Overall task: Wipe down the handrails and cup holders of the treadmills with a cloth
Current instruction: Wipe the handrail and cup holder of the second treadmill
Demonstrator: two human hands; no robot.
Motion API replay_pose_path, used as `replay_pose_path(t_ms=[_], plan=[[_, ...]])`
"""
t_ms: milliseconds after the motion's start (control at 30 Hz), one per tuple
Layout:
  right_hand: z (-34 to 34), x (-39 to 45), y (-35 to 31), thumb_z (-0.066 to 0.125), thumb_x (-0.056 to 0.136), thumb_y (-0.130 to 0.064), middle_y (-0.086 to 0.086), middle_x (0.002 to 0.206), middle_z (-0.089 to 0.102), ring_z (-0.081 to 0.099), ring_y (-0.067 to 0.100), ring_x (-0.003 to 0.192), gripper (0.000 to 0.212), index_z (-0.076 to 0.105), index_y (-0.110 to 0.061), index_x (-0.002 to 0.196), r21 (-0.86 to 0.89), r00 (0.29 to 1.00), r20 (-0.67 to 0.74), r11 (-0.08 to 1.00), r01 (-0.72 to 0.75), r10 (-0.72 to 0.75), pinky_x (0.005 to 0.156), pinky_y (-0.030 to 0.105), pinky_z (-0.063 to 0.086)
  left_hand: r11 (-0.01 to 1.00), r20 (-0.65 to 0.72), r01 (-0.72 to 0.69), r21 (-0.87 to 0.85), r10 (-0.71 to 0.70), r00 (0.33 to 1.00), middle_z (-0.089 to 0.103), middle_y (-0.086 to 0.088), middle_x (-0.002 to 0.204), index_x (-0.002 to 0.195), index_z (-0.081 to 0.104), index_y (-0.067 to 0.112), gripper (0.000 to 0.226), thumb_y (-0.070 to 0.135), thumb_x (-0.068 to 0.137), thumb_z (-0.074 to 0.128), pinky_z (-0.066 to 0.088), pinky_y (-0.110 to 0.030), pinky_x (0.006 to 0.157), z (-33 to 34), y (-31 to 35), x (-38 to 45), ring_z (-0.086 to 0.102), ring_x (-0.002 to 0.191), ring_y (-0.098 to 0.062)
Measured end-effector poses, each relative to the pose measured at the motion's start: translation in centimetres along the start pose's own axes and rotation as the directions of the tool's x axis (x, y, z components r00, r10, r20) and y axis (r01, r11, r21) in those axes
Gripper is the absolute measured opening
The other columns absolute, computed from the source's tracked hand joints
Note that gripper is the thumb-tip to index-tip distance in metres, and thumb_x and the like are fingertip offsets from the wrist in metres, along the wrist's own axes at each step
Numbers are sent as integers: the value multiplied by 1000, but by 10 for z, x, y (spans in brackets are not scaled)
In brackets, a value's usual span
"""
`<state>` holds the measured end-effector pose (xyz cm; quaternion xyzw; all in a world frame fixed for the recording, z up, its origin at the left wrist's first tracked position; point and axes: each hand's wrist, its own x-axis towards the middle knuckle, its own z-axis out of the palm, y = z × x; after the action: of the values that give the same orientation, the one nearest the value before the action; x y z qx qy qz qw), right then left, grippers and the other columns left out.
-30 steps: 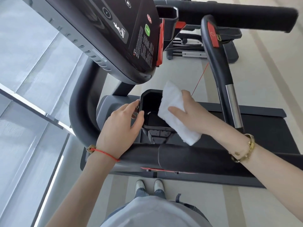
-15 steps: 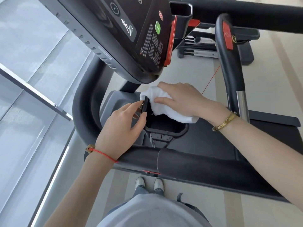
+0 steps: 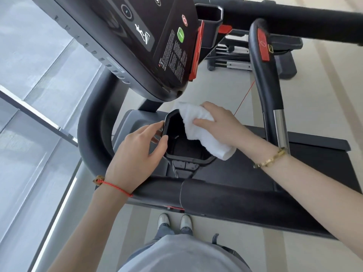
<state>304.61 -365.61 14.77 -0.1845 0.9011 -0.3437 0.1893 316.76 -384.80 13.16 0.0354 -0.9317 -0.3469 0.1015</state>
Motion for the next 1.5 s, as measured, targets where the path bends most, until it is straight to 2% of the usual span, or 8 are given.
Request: replay_pose_path(t_ms=[167,333,467,567,733,1000,1267,1500], plan=[[33,-45,2,54,97,-30,0,128,46,50,21,114,54,20,-23,138,423,970,-71,888,-182,233,95,41,46,999,3,-18,29,17,1000,68,5,104,134,57,18,41,32,96,52,55,-39,85,1,-1,-1,65,95,-13],[20,-38,-5,51,99,-32,5,121,51,56,19,99,46,24,-15,131,305,968,-34,925,-226,248,80,37,52,1000,7,-19,20,19,1000,68,1,108,135,57,15,42,30,96,53,55,-40,86,1,0,-1,65,97,-16],[1,-20,-11,48,100,-37,9,112,59,61,28,99,37,41,-14,127,183,984,13,967,-178,178,84,44,51,1000,3,-27,11,27,1000,65,8,102,133,58,17,39,29,96,54,55,-38,88,0,0,-1,65,95,-12],[12,-33,-8,48,100,-35,7,118,55,58,25,98,46,28,-14,136,207,981,-24,961,-184,193,76,37,50,1000,3,-27,6,27,1000,65,10,102,134,58,18,39,30,97,53,54,-35,89,0,1,-1,64,95,-9],[32,-56,2,48,99,-36,0,129,42,48,20,114,60,8,-24,142,317,970,-1,920,-229,241,94,40,45,1000,-1,-29,1,29,1000,66,10,103,134,57,19,40,32,97,52,55,-33,88,0,-1,-1,64,95,-7],[-3,-6,-1,53,97,-35,6,98,59,58,23,87,26,47,-14,111,65,995,58,995,-78,75,72,39,47,999,2,-34,14,34,999,64,9,101,135,57,18,40,30,97,53,56,-36,88,0,1,-1,63,93,-7],[-3,25,-7,56,93,-46,-12,68,44,41,5,64,33,33,-34,72,-388,976,128,897,211,-174,53,28,25,999,-3,-22,48,23,1000,68,1,104,135,57,18,40,28,97,52,55,-42,84,1,4,-2,65,94,-16],[7,30,-11,52,92,-51,-8,65,49,46,8,61,33,51,-19,97,-444,957,72,850,282,-280,51,30,26,999,-13,-8,38,8,1000,68,1,108,135,58,17,41,31,96,53,54,-38,88,2,2,-1,65,95,-13]])
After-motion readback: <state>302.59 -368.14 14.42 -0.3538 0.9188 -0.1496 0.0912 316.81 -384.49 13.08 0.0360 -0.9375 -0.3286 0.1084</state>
